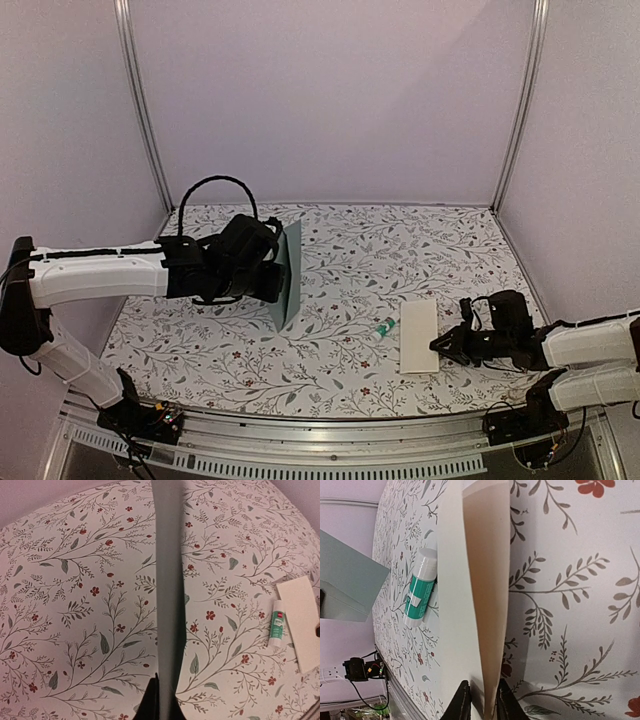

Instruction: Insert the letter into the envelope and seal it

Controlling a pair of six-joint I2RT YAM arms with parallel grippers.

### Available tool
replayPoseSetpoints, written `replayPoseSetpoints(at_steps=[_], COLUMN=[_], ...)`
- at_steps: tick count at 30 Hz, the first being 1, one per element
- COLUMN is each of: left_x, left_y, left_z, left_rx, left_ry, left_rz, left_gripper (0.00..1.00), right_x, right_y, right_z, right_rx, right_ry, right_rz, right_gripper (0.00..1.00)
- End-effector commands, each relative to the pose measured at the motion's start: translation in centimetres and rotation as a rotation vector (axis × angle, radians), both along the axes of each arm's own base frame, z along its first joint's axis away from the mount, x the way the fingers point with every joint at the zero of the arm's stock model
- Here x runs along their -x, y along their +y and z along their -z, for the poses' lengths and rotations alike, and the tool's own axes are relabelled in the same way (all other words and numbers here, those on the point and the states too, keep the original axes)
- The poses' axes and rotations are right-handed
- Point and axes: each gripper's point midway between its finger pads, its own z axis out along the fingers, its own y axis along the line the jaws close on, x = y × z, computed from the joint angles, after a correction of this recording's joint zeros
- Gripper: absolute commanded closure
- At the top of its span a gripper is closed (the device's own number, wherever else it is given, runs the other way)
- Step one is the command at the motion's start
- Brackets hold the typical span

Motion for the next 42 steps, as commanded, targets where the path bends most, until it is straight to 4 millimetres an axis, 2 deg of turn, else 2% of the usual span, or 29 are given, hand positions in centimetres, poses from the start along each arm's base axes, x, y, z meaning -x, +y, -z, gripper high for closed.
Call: replayPoseSetpoints(at_steps=[1, 8, 16, 19, 23, 27, 33, 36, 40, 42], left_x=[0.3, 0.3, 0.4, 0.3, -0.1, -0.5, -1.0, -1.3, -1.6, -1.8], left_y=[-0.6, -0.8, -1.9, -2.5, -3.5, -4.7, -6.6, -7.5, -8.5, -8.9], left_z=[-0.3, -0.5, -1.1, -1.7, -2.3, -2.7, -3.1, -3.3, -3.2, -3.1], left_rx=[0.013, 0.020, 0.061, 0.076, 0.094, 0.123, 0.160, 0.162, 0.148, 0.144], left_ry=[-0.016, -0.019, -0.019, -0.022, -0.019, -0.016, -0.009, -0.012, -0.012, -0.015], left_rz=[0.024, 0.029, 0.070, 0.082, 0.096, 0.103, 0.108, 0.111, 0.107, 0.104], left_gripper=[1.00, 1.00, 1.00, 1.00, 1.00, 1.00, 1.00, 1.00, 1.00, 1.00], right_x=[-0.8, -0.8, -0.9, -1.3, -2.1, -1.9, -0.6, -0.2, -0.6, -1.4], right_y=[0.5, 0.9, 1.7, 2.0, 1.7, 2.0, 5.0, 7.2, 10.2, 11.0], right_z=[-1.2, -1.5, -2.9, -4.8, -8.6, -13.4, -18.5, -19.8, -20.2, -20.0], right_rx=[-0.056, -0.090, -0.137, -0.136, -0.110, -0.115, -0.125, -0.100, -0.025, 0.023], right_ry=[-0.055, -0.068, -0.100, -0.136, -0.215, -0.326, -0.426, -0.450, -0.451, -0.449], right_rz=[0.006, 0.000, -0.042, -0.058, -0.047, -0.049, -0.096, -0.117, -0.129, -0.109], right_gripper=[0.84, 1.00, 1.00, 1.00, 1.00, 1.00, 1.00, 1.00, 1.00, 1.00])
